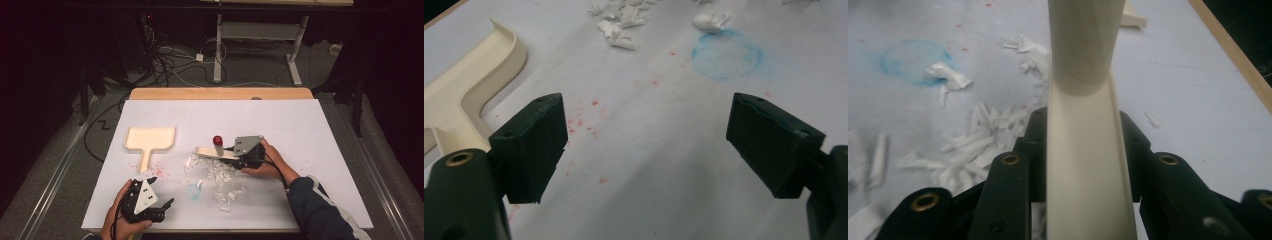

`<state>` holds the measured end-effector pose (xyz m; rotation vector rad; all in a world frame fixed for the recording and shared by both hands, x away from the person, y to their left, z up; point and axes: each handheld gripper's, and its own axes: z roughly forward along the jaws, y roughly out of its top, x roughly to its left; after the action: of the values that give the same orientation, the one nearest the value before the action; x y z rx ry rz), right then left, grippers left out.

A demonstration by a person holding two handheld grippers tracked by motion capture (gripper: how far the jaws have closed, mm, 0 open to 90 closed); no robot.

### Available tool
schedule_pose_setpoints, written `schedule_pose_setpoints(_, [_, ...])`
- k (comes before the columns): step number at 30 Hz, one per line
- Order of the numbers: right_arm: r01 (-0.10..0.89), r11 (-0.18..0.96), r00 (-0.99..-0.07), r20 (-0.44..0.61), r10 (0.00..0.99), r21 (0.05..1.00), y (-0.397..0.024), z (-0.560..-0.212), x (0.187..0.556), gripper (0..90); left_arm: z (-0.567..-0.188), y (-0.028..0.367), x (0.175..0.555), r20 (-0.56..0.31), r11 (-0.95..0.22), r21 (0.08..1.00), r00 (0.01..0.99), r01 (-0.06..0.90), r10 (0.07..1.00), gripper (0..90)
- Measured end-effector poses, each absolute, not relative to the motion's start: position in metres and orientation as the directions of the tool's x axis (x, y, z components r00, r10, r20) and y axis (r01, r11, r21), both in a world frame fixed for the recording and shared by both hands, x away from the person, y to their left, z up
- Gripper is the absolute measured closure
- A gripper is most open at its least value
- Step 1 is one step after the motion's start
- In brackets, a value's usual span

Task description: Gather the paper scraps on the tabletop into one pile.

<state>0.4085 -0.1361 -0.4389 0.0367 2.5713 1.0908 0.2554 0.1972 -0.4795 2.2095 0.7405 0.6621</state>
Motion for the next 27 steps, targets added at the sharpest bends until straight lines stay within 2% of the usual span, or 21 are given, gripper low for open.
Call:
schedule_pose_setpoints(5, [-0.058,0.635,-0.926,-0.279,0.254,0.771,-0.165,-0.422,0.402,68.1,-0.479,0.197,0.256,0.231,-0.585,0.748,0.703,0.314,0.673,16.1])
schedule_pose_setpoints(7, [-0.016,0.59,-0.927,-0.234,0.294,0.807,-0.176,-0.415,0.402,68.0,-0.478,0.195,0.256,0.239,-0.591,0.745,0.704,0.31,0.669,16.1])
schedule_pose_setpoints(12, [0.048,0.592,-0.894,-0.23,0.385,0.804,-0.198,-0.399,0.393,68.0,-0.478,0.195,0.255,0.239,-0.593,0.744,0.707,0.307,0.666,16.1])
schedule_pose_setpoints(15, [0.112,0.554,-0.863,-0.195,0.466,0.825,-0.225,-0.386,0.381,68.0,-0.478,0.195,0.256,0.239,-0.594,0.744,0.708,0.306,0.665,16.1])
schedule_pose_setpoints(21, [0.231,0.578,-0.772,-0.213,0.599,0.783,-0.252,-0.392,0.36,68.0,-0.476,0.194,0.255,0.253,-0.6,0.746,0.709,0.29,0.658,16.1])
schedule_pose_setpoints(24, [0.291,0.61,-0.696,-0.275,0.664,0.737,-0.256,-0.404,0.354,68.0,-0.476,0.192,0.255,0.257,-0.603,0.746,0.713,0.283,0.653,16.1])
schedule_pose_setpoints(26, [0.315,0.606,-0.672,-0.279,0.686,0.731,-0.257,-0.408,0.353,68.0,-0.476,0.191,0.255,0.257,-0.605,0.744,0.714,0.283,0.651,16.1])
schedule_pose_setpoints(27, [0.36,0.605,-0.651,-0.273,0.708,0.71,-0.254,-0.418,0.354,68.0,-0.476,0.19,0.256,0.257,-0.607,0.742,0.716,0.283,0.649,16.1])
